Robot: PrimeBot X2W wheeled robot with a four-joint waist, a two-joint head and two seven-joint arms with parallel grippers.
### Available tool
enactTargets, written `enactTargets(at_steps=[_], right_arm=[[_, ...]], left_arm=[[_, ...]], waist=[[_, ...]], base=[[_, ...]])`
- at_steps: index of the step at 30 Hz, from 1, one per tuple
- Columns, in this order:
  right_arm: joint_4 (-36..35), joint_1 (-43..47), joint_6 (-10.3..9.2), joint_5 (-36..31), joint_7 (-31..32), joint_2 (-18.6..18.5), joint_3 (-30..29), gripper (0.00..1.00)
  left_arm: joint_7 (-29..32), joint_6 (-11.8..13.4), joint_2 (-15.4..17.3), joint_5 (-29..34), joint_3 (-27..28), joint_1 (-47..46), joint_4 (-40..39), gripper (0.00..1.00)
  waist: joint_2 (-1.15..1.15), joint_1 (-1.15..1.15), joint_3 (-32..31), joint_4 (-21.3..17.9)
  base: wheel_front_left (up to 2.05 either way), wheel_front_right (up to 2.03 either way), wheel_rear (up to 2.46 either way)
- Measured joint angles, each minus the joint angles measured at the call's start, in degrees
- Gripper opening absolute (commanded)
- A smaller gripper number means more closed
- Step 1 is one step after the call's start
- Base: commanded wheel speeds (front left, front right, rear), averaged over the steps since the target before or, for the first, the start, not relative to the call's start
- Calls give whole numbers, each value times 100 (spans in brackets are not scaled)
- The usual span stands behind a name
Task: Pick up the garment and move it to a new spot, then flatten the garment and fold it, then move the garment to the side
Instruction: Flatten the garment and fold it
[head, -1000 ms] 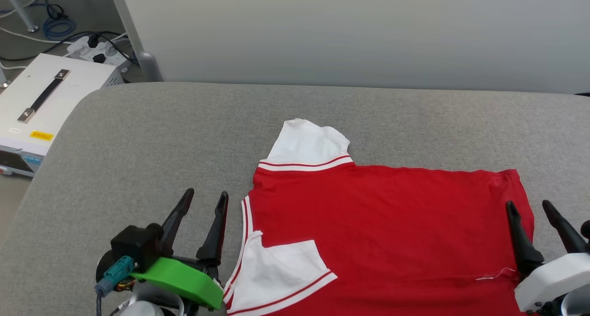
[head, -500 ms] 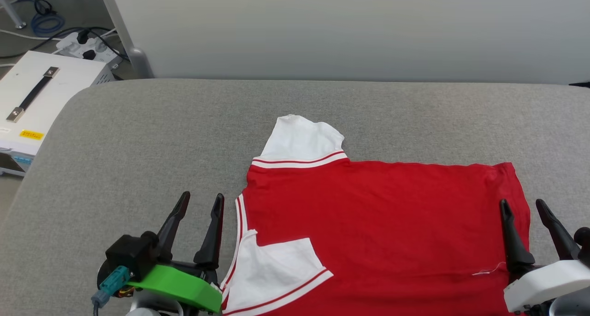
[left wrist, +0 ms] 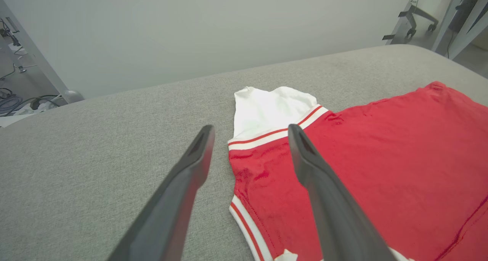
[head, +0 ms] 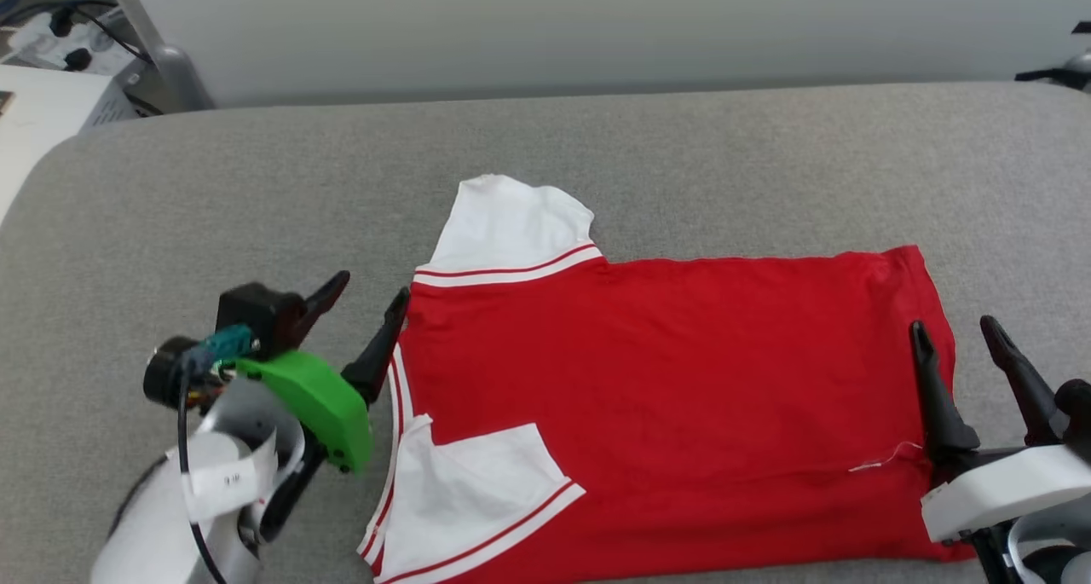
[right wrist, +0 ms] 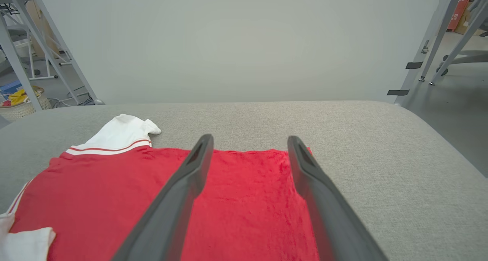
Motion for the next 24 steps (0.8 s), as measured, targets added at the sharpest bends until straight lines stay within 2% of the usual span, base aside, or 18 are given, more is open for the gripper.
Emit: enactTargets(at_steps=[7, 12, 15, 19, 24], right_arm=[[-272, -296, 0, -97, 49, 58, 108, 100], [-353, -516, -1, -134, 21, 134, 233, 100], [-345, -637, 0, -162, -37, 202, 236, 100], [-264, -717, -1, -197, -114, 311, 225, 100], [-145, -809, -1, -212, -213, 369, 296, 100]], left_arm=[[1585, -74, 567, -543, -603, -1678, 220, 100], [2309, -99, 1395, -880, -1471, -3071, 229, 100], [2761, -99, 1728, -1273, -1981, -3718, 357, 100], [3148, -100, 2058, -1660, -2739, -4454, 491, 100], [3381, -100, 2223, -2213, -3270, -4898, 864, 100]], waist=[[0, 0, 613, -283], [0, 0, 1100, -521], [0, 1, 1372, -674], [0, 1, 1708, -885], [0, 1, 2016, -1148]], base=[[0, 0, 0], [0, 0, 0], [0, 0, 0], [0, 0, 0], [0, 0, 0]])
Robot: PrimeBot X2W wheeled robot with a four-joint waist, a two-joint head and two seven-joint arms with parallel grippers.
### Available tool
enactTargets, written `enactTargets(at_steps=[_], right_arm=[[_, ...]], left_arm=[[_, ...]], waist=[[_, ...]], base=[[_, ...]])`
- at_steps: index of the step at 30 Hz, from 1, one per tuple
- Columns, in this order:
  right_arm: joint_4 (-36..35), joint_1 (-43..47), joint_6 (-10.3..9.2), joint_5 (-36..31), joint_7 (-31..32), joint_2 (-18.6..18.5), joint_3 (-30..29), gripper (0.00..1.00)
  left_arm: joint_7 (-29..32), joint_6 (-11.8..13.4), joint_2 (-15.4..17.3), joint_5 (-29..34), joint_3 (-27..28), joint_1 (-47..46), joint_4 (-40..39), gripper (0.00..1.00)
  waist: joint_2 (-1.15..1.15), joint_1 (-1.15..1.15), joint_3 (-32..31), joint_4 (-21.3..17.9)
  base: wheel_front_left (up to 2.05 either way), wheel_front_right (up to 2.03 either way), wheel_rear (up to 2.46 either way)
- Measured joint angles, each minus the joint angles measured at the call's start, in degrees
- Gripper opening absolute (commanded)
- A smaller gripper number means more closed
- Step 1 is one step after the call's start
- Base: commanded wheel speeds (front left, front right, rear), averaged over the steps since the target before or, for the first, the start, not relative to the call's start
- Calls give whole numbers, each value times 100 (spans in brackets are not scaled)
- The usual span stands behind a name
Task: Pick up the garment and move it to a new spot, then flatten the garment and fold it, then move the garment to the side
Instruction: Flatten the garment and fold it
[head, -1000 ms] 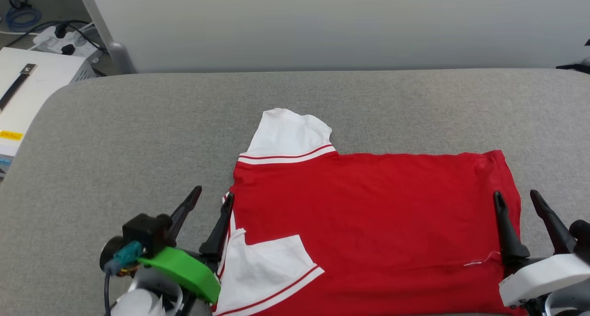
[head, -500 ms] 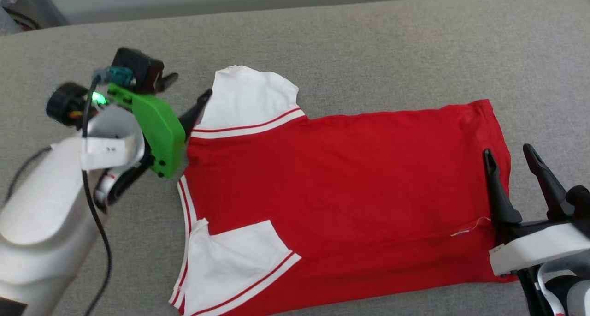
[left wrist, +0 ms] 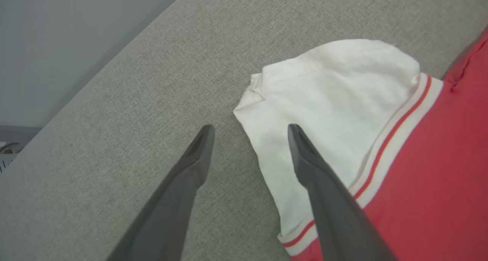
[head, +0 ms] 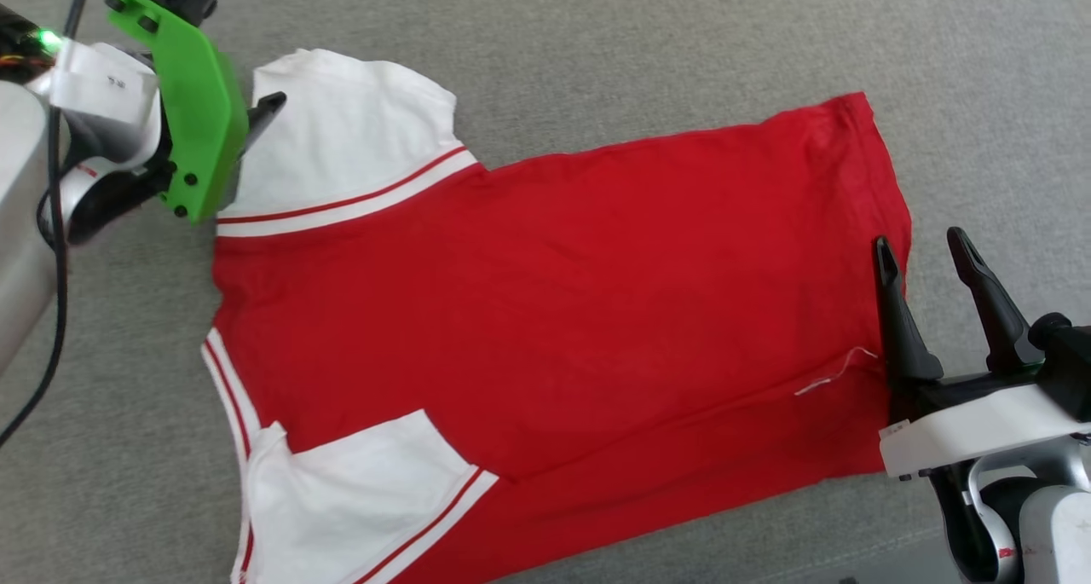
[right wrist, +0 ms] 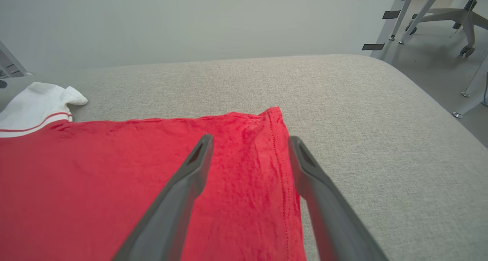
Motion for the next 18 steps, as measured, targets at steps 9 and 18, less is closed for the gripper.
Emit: enactTargets(at_steps=[9, 18], right_arm=[[155, -29, 1, -4, -135, 56, 98, 100], [207, -40, 1, -4, -157, 73, 89, 100]], left_arm=[[-4, 0, -73, -688, -137, -400, 1073, 100], [-133, 0, -193, -979, -271, -626, 1539, 0]], waist=[[0, 0, 362, -342], [0, -1, 470, -393]], base=[[0, 0, 0], [0, 0, 0]])
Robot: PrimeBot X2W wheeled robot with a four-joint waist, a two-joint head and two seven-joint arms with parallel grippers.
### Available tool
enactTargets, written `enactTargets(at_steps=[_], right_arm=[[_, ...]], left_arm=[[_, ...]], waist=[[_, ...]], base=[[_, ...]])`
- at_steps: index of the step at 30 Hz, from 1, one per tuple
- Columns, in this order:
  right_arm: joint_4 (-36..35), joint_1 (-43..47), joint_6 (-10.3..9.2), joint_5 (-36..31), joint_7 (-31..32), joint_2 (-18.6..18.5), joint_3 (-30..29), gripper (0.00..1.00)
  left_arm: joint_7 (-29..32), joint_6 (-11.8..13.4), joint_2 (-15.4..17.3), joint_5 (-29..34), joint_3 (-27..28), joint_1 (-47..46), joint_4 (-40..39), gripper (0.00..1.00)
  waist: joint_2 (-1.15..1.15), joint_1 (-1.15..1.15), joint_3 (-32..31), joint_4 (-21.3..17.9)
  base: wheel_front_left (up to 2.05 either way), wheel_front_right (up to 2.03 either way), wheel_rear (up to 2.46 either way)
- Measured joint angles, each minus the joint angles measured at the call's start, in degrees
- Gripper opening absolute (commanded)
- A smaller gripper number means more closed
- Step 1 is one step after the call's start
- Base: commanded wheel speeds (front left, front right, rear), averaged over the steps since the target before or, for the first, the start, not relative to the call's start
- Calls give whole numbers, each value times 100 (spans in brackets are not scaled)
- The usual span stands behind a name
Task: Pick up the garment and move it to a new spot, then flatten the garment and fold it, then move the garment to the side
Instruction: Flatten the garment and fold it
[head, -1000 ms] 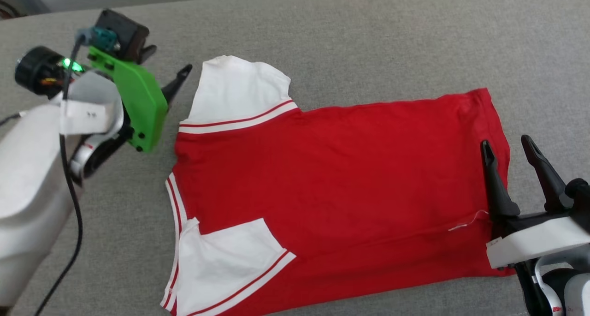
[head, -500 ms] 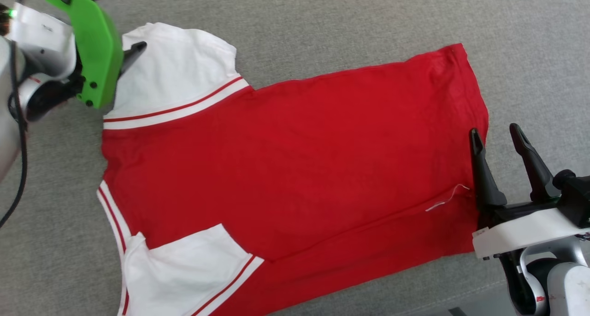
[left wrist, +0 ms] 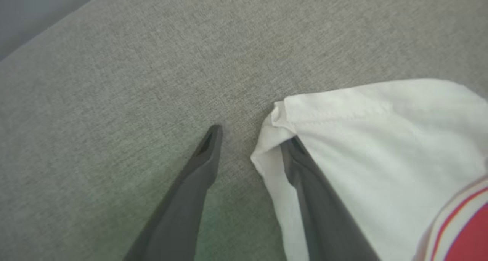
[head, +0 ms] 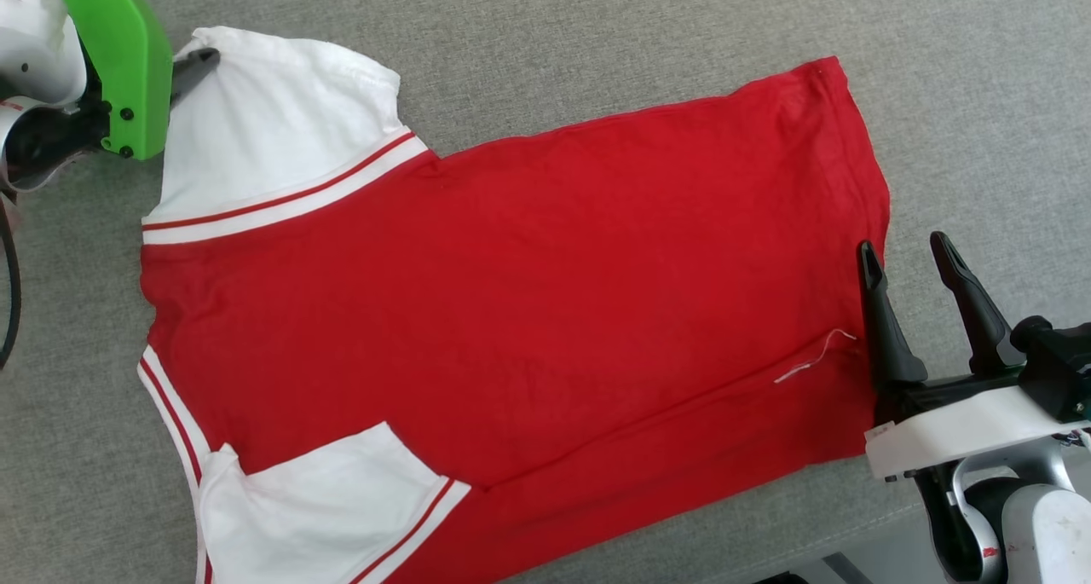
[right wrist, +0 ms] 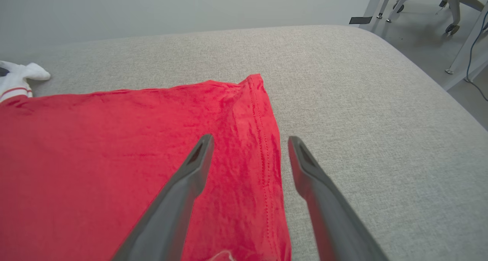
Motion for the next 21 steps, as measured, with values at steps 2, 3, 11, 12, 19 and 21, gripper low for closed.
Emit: enactTargets(at_steps=[2, 3, 11, 12, 19, 21], right_arm=[[1, -10, 0, 0, 7, 0, -10, 100], [1, -15, 0, -2, 9, 1, -12, 100], [-10, -73, 0, -87, 211, -2, -94, 100], [-19, -73, 0, -107, 255, -19, -112, 100], [-225, -118, 0, -124, 904, -442, -227, 100], [-238, -186, -1, -108, 1319, -632, -234, 100]], left_arm=[[32, 0, -31, -98, -41, -3, 26, 0], [29, 0, -44, -130, -66, -4, 21, 0], [-748, 0, -190, -248, -219, 115, 47, 0], [-858, 0, -207, -270, -211, 133, 40, 0], [-1345, 0, -221, -252, -313, 261, -388, 0], [-1413, 0, -209, -245, -345, 344, -605, 0]], waist=[[0, 0, -14, 30], [0, 0, -27, 48], [0, 0, -303, 197], [0, 0, -347, 217], [0, 0, -689, 515], [0, 0, -783, 635]], base=[[0, 0, 0], [0, 0, 0], [0, 0, 0], [0, 0, 0], [0, 0, 0], [0, 0, 0]])
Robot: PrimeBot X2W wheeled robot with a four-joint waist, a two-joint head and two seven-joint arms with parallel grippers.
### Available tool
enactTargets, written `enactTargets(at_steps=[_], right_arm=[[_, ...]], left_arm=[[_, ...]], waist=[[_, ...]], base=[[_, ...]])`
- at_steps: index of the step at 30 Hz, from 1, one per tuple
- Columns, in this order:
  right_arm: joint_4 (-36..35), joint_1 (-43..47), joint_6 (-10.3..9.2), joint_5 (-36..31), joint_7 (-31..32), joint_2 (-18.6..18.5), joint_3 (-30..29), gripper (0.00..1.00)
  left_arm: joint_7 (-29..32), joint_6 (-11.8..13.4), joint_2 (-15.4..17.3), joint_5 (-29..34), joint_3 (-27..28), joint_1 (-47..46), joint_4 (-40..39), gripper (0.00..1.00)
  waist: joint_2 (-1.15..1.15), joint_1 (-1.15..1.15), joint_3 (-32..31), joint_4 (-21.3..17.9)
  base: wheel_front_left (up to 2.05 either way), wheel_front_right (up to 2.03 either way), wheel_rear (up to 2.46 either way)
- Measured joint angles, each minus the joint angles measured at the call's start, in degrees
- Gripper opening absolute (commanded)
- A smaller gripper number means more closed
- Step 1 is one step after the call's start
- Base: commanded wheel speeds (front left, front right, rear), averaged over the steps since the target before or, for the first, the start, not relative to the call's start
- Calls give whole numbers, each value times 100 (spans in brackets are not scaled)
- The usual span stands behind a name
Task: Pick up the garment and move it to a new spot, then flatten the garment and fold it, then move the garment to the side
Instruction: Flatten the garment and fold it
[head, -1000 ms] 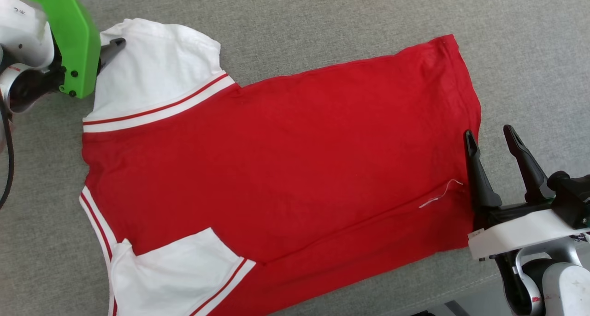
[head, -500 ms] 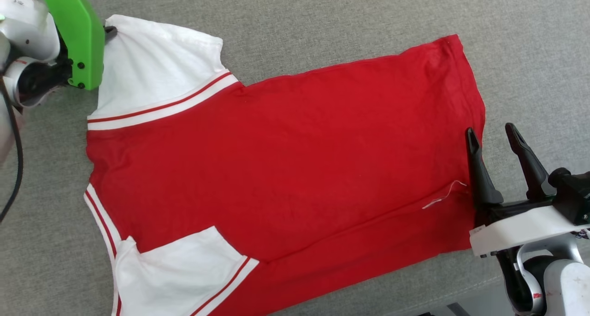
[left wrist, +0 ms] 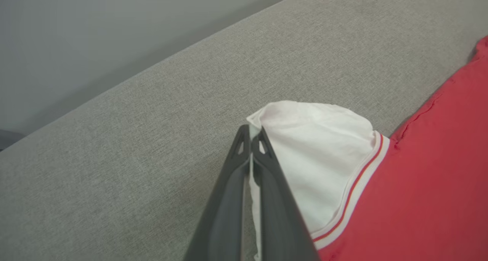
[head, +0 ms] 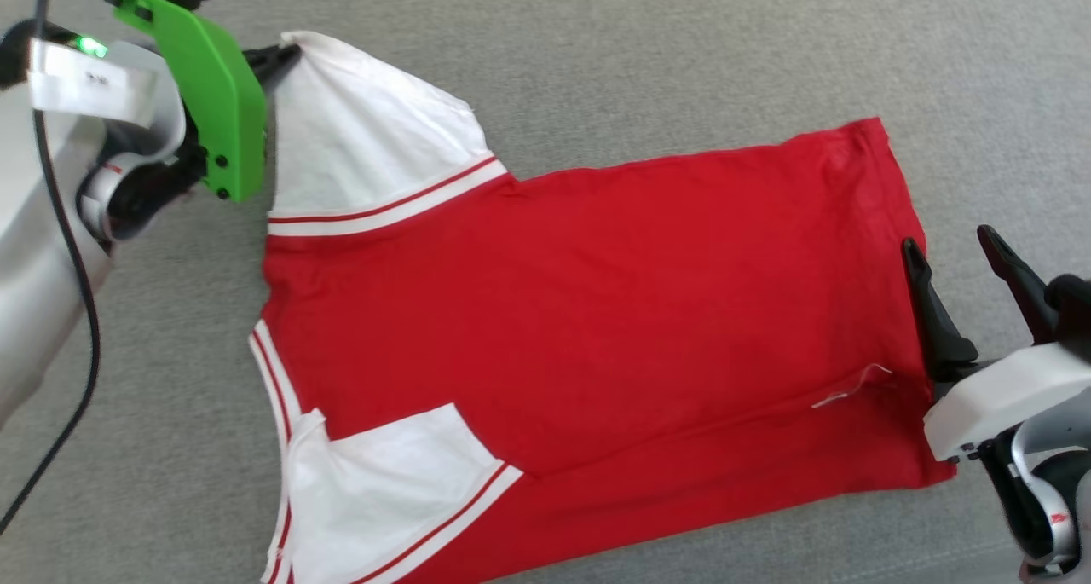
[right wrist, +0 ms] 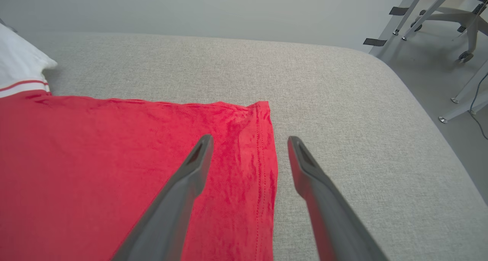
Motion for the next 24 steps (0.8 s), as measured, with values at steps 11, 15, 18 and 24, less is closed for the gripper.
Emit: enactTargets(at_steps=[11, 15, 18, 24], right_arm=[[177, -928, 0, 818, 2825, -1043, -119, 100], [519, -1452, 0, 878, 3534, -1232, -291, 100], [856, -1803, 0, 818, 4011, -1238, -365, 100], [1497, -2263, 0, 448, 4407, -1276, -480, 100]], left_arm=[[-230, 495, 487, 62, -15, 573, -1860, 0], [-346, 748, 593, 75, 18, 734, -2447, 0], [-381, 890, 612, 175, -1, 818, -2785, 0], [-417, 1022, 614, 291, 11, 838, -3190, 0]], waist=[[0, 0, -209, 713], [0, 0, -135, 919], [0, 0, -28, 1037], [0, 0, 216, 1258]], base=[[0, 0, 0], [0, 0, 0], [0, 0, 0], [0, 0, 0]])
